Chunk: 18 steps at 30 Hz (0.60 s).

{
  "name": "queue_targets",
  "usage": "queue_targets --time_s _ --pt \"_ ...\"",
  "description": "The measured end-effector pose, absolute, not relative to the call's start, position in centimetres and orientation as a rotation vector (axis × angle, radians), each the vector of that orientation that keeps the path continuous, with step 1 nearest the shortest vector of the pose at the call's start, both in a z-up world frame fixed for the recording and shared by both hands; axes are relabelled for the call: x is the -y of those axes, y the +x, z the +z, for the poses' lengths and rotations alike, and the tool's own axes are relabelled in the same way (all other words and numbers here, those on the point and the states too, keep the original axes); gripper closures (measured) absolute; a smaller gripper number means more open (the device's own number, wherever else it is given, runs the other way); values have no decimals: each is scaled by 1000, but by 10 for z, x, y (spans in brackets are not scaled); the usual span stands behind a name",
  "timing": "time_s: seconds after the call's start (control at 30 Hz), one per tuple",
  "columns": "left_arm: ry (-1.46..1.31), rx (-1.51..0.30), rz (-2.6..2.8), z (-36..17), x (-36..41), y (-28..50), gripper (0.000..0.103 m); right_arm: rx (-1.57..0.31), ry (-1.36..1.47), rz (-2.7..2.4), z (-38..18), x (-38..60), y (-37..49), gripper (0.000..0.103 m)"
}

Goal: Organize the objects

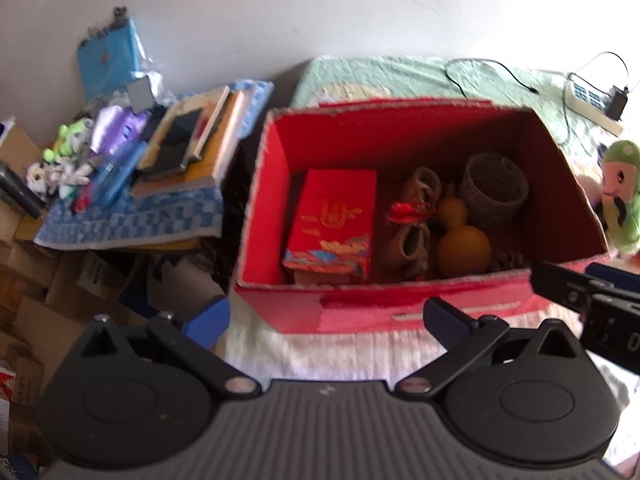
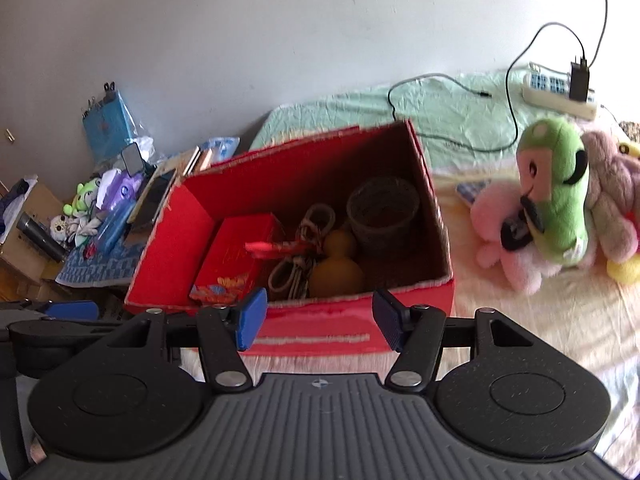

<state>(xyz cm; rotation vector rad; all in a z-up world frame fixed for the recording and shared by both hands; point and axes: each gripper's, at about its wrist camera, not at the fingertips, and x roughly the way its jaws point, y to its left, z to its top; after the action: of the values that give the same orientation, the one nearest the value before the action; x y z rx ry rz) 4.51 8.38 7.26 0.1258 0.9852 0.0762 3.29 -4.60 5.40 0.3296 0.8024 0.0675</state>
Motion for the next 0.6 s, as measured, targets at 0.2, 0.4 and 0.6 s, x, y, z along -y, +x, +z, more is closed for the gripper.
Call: queue_targets --time_s 0.2,0.4,0.6 --pt "125 -949 75 81 -79 58 0 -777 341 39 56 57 42 41" --pt "132 -899 88 85 -73 75 0 -738 347 3 58 65 54 41" --pt "150 -896 84 77 -70 84 0 -722 357 -7 54 67 62 41"
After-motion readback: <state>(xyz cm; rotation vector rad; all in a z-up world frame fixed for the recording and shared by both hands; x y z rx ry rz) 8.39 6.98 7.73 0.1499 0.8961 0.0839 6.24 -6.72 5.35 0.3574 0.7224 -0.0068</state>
